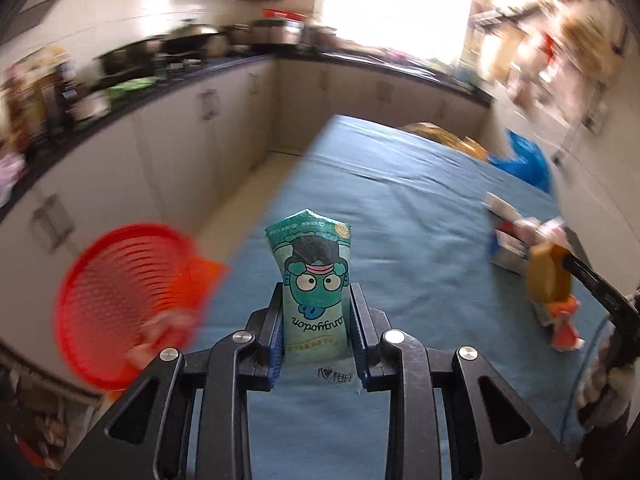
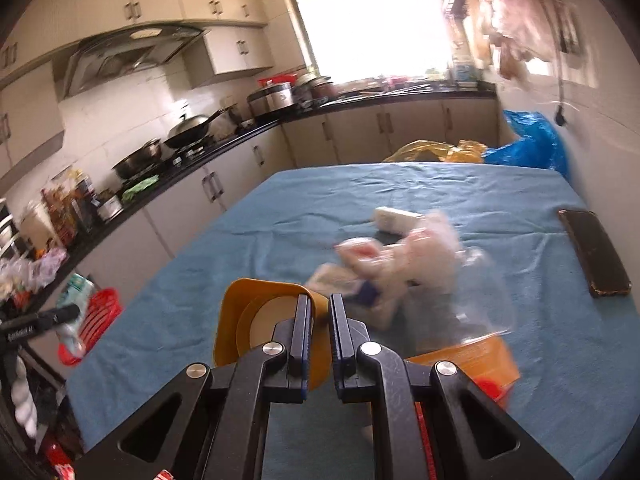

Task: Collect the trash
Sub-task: 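Carry both items over the red wastebasket and open both tools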

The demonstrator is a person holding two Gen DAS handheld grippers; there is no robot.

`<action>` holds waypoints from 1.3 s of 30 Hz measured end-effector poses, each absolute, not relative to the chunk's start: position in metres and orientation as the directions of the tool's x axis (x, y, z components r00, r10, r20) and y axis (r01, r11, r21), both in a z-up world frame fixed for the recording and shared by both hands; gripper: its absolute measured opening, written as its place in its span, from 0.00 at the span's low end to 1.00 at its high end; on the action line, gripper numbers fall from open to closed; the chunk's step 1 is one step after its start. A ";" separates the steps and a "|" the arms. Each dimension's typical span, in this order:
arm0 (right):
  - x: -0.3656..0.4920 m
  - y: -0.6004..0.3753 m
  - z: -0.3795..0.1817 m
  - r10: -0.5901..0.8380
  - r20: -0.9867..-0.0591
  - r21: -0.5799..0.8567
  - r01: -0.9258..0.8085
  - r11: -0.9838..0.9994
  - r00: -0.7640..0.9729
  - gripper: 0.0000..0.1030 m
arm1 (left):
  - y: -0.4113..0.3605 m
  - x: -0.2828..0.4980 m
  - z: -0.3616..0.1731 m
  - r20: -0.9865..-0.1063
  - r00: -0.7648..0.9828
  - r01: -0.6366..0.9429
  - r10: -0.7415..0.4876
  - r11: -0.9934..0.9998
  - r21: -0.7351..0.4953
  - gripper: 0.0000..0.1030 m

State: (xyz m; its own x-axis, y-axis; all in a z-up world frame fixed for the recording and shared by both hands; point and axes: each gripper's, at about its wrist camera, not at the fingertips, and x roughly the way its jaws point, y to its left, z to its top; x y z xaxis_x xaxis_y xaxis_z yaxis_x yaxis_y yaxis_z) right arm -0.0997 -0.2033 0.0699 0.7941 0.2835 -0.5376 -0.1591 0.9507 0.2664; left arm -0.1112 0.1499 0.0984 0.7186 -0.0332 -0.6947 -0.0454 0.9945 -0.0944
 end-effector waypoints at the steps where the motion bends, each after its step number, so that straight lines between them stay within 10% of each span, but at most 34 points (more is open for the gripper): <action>1: -0.101 -0.195 0.072 0.295 -0.541 0.265 -0.173 0.949 0.788 0.09 | 0.172 -0.119 0.100 -0.689 0.725 -0.083 -0.003 0.992 -0.092 0.26; 23: -0.044 0.128 0.067 0.558 -0.654 0.320 -0.482 0.816 0.511 0.12 | 0.384 -0.108 0.044 -0.693 0.721 -0.339 0.001 0.873 -0.351 0.40; 27: -0.033 0.161 0.052 0.560 -0.676 0.328 -0.485 0.811 0.479 0.38 | 0.390 -0.113 0.043 -0.678 0.735 -0.327 -0.016 0.867 -0.375 0.45; 39: -0.057 0.107 0.049 0.503 -0.684 0.288 -0.438 0.852 0.528 0.51 | 0.369 -0.160 0.053 -0.682 0.729 -0.355 0.063 0.886 -0.298 0.62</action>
